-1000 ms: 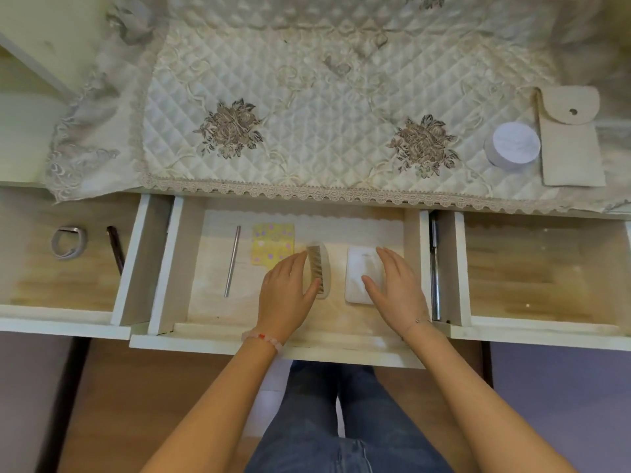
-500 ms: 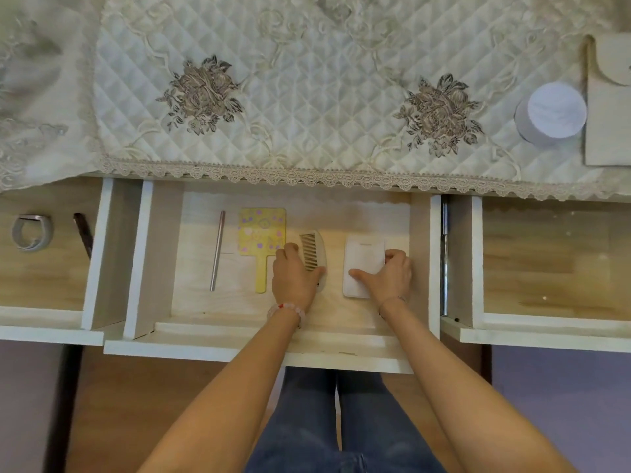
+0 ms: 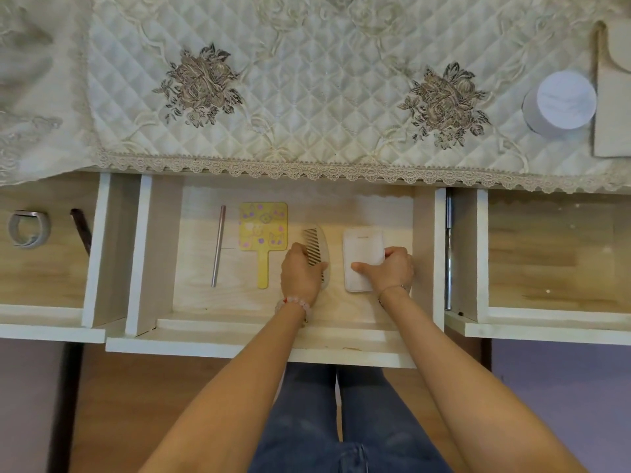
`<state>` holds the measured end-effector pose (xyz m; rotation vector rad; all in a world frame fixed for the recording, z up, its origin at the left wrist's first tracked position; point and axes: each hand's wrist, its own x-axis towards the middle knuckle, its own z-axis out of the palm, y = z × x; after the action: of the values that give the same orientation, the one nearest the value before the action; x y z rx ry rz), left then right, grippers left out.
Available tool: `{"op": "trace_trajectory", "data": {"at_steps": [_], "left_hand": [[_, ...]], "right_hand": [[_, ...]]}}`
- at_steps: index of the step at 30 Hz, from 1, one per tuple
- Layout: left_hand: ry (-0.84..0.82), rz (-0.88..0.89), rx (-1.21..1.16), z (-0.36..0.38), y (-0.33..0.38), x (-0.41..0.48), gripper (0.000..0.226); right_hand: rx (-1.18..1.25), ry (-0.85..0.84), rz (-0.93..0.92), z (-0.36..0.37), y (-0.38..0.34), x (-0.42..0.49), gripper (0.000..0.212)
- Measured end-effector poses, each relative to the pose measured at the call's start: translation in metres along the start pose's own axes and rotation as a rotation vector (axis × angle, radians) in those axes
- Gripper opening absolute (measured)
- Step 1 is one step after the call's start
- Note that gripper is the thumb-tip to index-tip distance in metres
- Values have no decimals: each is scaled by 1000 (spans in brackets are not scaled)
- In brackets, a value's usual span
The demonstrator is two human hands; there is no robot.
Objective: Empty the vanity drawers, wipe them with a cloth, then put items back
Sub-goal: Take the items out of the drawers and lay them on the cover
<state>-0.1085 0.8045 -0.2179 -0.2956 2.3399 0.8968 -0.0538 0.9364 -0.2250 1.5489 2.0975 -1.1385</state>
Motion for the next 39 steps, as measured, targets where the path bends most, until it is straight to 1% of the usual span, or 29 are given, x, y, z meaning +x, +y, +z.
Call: {"op": "trace_trajectory", "data": {"at_steps": [3,6,10,13,15,20,23,31,35,39], "left_hand": [[-11,6,-42,-3,-2,-1,31],[-19,1,-112,-8,-3,-3,28],[-27,-16,-258,-20,-3,-10,26],[-49,-12,-365,-33,-1,-20,26],[-71,-13,-445,-43,1,-27,28],[-56,49,-588,-68,19,-35,27],[-46,112,-648,-82,37,-35,24],[-51,259,-657,-102,109,-8,22],[-55,318,-583,-103,150,14,23],[-107,318,-540,-92,188,32,24]], "right_hand": [[14,-17,24,-1,1,0,65],[39,-59,33,-6,2,1,55],[100,-97,64,-11,1,-6,51],[125,-115,42,-17,-1,-19,40],[203,-146,37,-25,-3,-29,38],[414,-193,-77,-60,-10,-53,32],[504,-182,-143,-81,-23,-59,29],[695,-165,-259,-126,-81,-35,38],[693,-100,-316,-146,-113,-4,45],[688,-31,-331,-162,-136,26,43]]}}
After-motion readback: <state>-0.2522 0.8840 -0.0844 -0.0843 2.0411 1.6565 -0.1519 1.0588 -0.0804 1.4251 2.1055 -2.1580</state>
